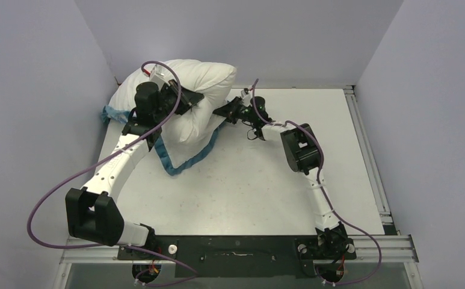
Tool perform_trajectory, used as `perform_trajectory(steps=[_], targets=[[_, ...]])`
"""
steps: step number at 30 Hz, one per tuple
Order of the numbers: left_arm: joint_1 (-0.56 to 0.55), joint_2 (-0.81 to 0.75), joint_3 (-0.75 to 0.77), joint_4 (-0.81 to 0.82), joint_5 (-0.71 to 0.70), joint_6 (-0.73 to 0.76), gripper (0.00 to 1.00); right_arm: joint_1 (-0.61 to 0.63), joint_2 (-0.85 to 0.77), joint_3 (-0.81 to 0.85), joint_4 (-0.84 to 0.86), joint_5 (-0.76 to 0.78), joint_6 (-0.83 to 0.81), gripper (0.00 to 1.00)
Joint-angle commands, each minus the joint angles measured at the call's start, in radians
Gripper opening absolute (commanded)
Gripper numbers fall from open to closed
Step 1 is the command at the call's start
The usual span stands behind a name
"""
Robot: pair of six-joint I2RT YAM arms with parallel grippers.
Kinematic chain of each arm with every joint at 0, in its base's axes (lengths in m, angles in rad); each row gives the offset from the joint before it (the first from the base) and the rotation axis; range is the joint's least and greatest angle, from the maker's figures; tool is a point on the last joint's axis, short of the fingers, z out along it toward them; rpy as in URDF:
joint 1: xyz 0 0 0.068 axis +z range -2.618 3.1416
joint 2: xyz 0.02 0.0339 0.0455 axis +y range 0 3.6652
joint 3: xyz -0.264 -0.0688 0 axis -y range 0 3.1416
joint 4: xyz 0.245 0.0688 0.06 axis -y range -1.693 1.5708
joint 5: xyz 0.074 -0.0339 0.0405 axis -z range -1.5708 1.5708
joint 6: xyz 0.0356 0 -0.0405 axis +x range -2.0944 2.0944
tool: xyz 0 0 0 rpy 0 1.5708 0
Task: Put the pillow into the pillowcase
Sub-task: Stuff the pillow into the pillowcase.
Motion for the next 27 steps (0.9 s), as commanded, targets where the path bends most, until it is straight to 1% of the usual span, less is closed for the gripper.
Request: perform_trajectory(steps=[1, 3, 5, 9, 12, 15, 19, 22, 24, 27], targets=[[0.048, -0.018, 0.028, 0.02, -0.073, 0.017, 0.0, -0.028, 0.01, 0.004, 0.497, -0.094, 0.22, 0.05], [0.052, -0.017, 0.034, 0.019, -0.076, 0.024, 0.0, -0.034, 0.026, 0.007, 0.748, -0.106, 0.354, 0.05], [0.058, -0.017, 0.039, 0.016, -0.076, 0.03, 0.0, -0.034, 0.03, 0.02, 0.874, -0.107, 0.427, 0.05], [0.068, -0.017, 0.049, 0.007, -0.07, 0.037, 0.0, -0.027, 0.007, 0.039, 0.959, -0.099, 0.451, 0.05], [0.079, -0.022, 0.05, 0.005, -0.074, 0.039, 0.0, -0.022, 0.009, 0.063, 1.067, -0.097, 0.532, 0.05], [0.087, -0.026, 0.06, -0.01, -0.084, 0.052, 0.0, -0.022, -0.015, 0.042, 1.171, -0.082, 0.606, 0.05], [0.109, -0.031, 0.081, -0.028, -0.082, 0.066, 0.0, -0.01, -0.073, 0.037, 1.189, -0.119, 0.609, 0.05], [0.151, -0.039, 0.094, -0.038, -0.066, 0.068, 0.0, -0.001, -0.1, 0.07, 1.189, -0.136, 0.618, 0.05], [0.18, -0.048, 0.101, -0.078, -0.059, 0.072, 0.0, 0.001, -0.117, 0.095, 1.189, -0.134, 0.625, 0.05], [0.219, -0.057, 0.117, -0.116, -0.053, 0.099, 0.0, -0.002, -0.152, 0.087, 1.189, -0.132, 0.629, 0.05]])
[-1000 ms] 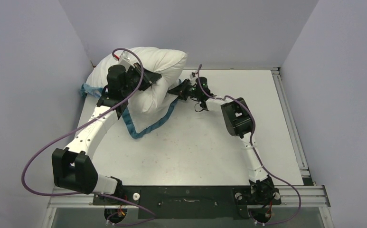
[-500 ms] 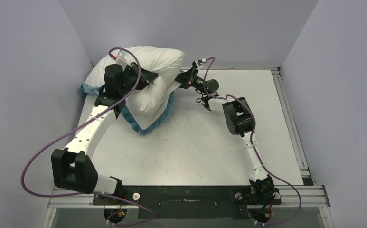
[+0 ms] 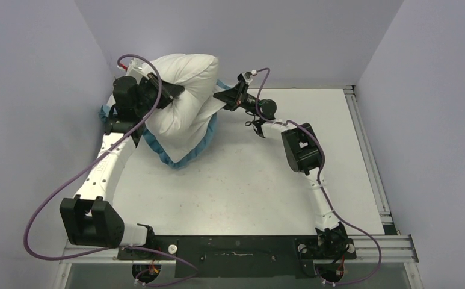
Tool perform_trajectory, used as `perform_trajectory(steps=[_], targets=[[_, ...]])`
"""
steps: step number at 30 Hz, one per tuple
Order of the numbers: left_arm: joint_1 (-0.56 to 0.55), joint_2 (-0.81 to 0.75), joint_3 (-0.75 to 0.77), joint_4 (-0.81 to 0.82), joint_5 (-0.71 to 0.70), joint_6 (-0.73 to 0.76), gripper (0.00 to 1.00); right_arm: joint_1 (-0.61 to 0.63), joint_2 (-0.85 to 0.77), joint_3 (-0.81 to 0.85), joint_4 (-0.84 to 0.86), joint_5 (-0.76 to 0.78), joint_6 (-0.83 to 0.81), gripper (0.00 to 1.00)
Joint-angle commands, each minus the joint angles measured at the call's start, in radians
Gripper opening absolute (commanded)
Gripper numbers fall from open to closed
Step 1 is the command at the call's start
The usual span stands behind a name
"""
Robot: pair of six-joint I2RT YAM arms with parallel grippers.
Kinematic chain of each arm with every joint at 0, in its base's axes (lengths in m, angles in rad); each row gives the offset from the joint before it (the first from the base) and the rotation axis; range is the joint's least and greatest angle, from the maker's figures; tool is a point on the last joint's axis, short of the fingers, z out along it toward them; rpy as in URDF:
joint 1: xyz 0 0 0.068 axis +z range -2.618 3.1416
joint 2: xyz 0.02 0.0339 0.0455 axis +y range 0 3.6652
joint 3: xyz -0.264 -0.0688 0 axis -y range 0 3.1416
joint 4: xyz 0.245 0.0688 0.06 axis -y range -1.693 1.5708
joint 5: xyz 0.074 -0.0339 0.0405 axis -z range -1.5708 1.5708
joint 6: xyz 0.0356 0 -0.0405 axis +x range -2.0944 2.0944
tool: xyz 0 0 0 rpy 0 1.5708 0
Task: Put the pillow into the pillowcase
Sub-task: Stuff the pillow into the pillowcase.
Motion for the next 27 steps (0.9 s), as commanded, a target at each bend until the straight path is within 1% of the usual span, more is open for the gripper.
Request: perform_trajectory(steps=[1, 6, 8, 11, 14, 17, 18, 20, 21, 22, 23, 25, 27], targets=[[0.095, -0.034, 0.069, -0.056, -0.092, 0.071, 0.0, 0.005, -0.17, 0.043, 0.333, -0.006, 0.029, 0.05], [0.098, 0.008, 0.132, -0.166, -0.086, 0.217, 0.0, 0.005, -0.225, 0.01, 0.333, -0.03, 0.024, 0.05], [0.096, 0.032, 0.146, -0.206, -0.072, 0.272, 0.0, 0.005, -0.222, 0.02, 0.333, -0.028, 0.029, 0.05], [0.094, 0.045, 0.15, -0.262, -0.098, 0.321, 0.0, 0.004, -0.203, 0.041, 0.331, -0.013, 0.035, 0.05], [0.094, 0.024, 0.117, -0.245, -0.099, 0.347, 0.0, 0.009, -0.189, 0.036, 0.318, -0.007, 0.028, 0.05], [0.093, 0.009, 0.093, -0.226, -0.028, 0.365, 0.0, 0.015, -0.188, -0.013, 0.288, 0.002, -0.003, 0.05], [0.093, 0.004, 0.093, -0.229, 0.002, 0.373, 0.02, 0.016, -0.189, -0.034, 0.279, 0.007, -0.013, 0.05], [0.093, -0.006, 0.103, -0.249, 0.054, 0.39, 0.22, 0.017, -0.198, -0.074, 0.247, 0.009, -0.039, 0.05], [0.092, -0.014, 0.111, -0.262, 0.082, 0.401, 0.37, 0.017, -0.203, -0.091, 0.231, 0.006, -0.055, 0.05], [0.09, -0.023, 0.122, -0.278, 0.1, 0.409, 0.49, 0.017, -0.208, -0.104, 0.212, 0.0, -0.07, 0.05], [0.085, -0.035, 0.136, -0.297, 0.11, 0.414, 0.58, 0.017, -0.214, -0.118, 0.19, -0.004, -0.088, 0.05], [0.07, -0.063, 0.167, -0.324, 0.124, 0.42, 0.7, 0.017, -0.226, -0.148, 0.15, -0.008, -0.114, 0.05], [0.051, -0.084, 0.201, -0.349, 0.12, 0.412, 0.77, 0.017, -0.228, -0.163, 0.125, -0.009, -0.135, 0.05]])
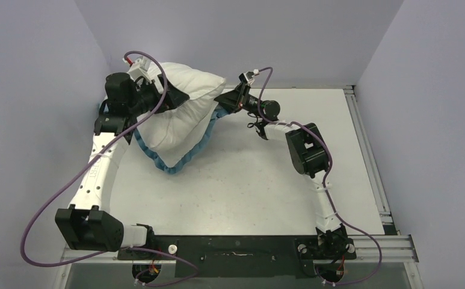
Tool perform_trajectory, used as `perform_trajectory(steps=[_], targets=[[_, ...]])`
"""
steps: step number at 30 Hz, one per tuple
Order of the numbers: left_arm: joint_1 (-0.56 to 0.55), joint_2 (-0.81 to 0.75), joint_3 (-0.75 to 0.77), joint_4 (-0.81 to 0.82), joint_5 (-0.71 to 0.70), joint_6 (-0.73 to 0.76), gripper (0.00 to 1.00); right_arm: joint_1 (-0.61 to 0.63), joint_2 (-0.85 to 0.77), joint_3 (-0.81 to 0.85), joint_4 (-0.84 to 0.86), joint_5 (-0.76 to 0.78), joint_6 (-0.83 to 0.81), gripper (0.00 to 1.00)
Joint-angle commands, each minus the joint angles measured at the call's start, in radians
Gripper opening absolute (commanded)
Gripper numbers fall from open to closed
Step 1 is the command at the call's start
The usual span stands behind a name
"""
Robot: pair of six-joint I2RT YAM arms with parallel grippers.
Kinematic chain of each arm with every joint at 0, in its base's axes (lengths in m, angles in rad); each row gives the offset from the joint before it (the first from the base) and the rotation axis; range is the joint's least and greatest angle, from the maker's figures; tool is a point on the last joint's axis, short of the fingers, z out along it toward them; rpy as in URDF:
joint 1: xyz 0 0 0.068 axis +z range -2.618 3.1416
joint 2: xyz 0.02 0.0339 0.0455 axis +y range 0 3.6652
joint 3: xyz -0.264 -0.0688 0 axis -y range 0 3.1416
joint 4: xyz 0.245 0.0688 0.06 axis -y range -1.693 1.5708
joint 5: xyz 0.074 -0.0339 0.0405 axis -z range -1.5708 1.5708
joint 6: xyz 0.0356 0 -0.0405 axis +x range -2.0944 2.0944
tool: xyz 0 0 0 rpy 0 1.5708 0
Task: Put the pillow into the pillowcase
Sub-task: Stuff the pillow into the pillowcase.
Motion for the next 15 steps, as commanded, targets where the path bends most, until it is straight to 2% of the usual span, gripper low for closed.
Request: perform_trajectory(steps=[1, 9, 15], targets=[[-0.018, -0.061, 0.104, -0.057, -0.033, 0.049, 0.79, 0.005, -0.08, -0.025, 0.082, 0.016, -0.085, 0.05], [-0.188, 0.043, 0.401, -0.206, -0.088, 0.146, 0.79, 0.012, -0.081, -0.038, 0.043, -0.016, -0.115, 0.05], [-0.277, 0.19, 0.446, -0.184, -0.056, 0.098, 0.77, 0.021, -0.1, -0.052, -0.009, -0.034, -0.153, 0.05]])
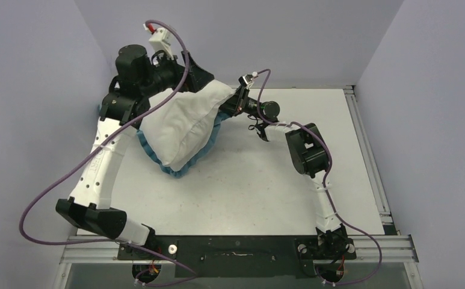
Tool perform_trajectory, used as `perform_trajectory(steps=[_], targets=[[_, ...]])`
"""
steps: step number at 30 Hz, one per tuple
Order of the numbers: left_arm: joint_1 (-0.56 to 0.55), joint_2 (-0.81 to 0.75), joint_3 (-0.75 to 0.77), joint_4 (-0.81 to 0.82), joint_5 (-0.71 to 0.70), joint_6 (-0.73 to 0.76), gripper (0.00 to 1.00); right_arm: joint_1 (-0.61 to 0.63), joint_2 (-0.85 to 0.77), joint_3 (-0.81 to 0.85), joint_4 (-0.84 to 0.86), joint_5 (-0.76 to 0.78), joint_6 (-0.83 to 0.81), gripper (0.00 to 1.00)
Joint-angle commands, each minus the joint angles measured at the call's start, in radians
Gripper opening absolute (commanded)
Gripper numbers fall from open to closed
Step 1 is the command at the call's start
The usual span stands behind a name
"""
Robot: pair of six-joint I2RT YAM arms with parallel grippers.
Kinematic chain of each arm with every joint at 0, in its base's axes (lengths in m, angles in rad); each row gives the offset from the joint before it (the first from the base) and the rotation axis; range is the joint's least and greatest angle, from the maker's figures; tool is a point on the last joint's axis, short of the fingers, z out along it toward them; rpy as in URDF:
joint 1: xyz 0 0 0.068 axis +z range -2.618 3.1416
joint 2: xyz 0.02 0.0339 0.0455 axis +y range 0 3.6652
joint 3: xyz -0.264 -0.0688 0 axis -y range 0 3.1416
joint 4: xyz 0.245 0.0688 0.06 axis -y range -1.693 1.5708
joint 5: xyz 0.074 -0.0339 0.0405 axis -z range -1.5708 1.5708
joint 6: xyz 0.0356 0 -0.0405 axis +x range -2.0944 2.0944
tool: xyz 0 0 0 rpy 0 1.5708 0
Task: Put the pillow into the pillowcase
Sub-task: Stuff the pillow into the pillowcase.
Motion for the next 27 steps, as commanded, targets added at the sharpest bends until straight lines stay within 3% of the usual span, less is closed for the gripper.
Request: perform_trajectory(steps=[1, 4, 10, 13, 17, 20, 24, 27], targets=[[-0.056, 0.123, -0.007, -0.023, -0.015, -0.002, 0.76, 0.019, -0.1, -0.005, 0.013, 0.011, -0.054, 0.05], [-0.06, 0.163, -0.078, -0.027, -0.07, 0.0, 0.67, 0.02, -0.101, -0.002, 0.031, 0.008, -0.046, 0.05], [0.049, 0.105, -0.249, -0.028, -0.291, -0.064, 0.23, 0.022, -0.115, -0.033, 0.16, -0.014, 0.018, 0.05], [0.124, 0.072, -0.337, -0.023, -0.297, -0.06, 0.11, 0.031, -0.105, -0.043, 0.248, -0.021, 0.075, 0.05], [0.154, 0.091, -0.343, -0.107, -0.311, 0.003, 0.08, 0.055, -0.086, -0.031, 0.284, -0.038, 0.103, 0.05], [0.155, 0.12, -0.347, -0.139, -0.331, 0.042, 0.0, 0.073, -0.072, -0.015, 0.304, -0.041, 0.117, 0.05], [0.153, 0.181, -0.338, -0.205, -0.384, 0.077, 0.0, 0.092, -0.07, -0.01, 0.313, -0.058, 0.132, 0.05], [0.153, 0.209, -0.338, -0.207, -0.343, 0.089, 0.0, 0.096, -0.087, -0.025, 0.287, -0.086, 0.111, 0.05]])
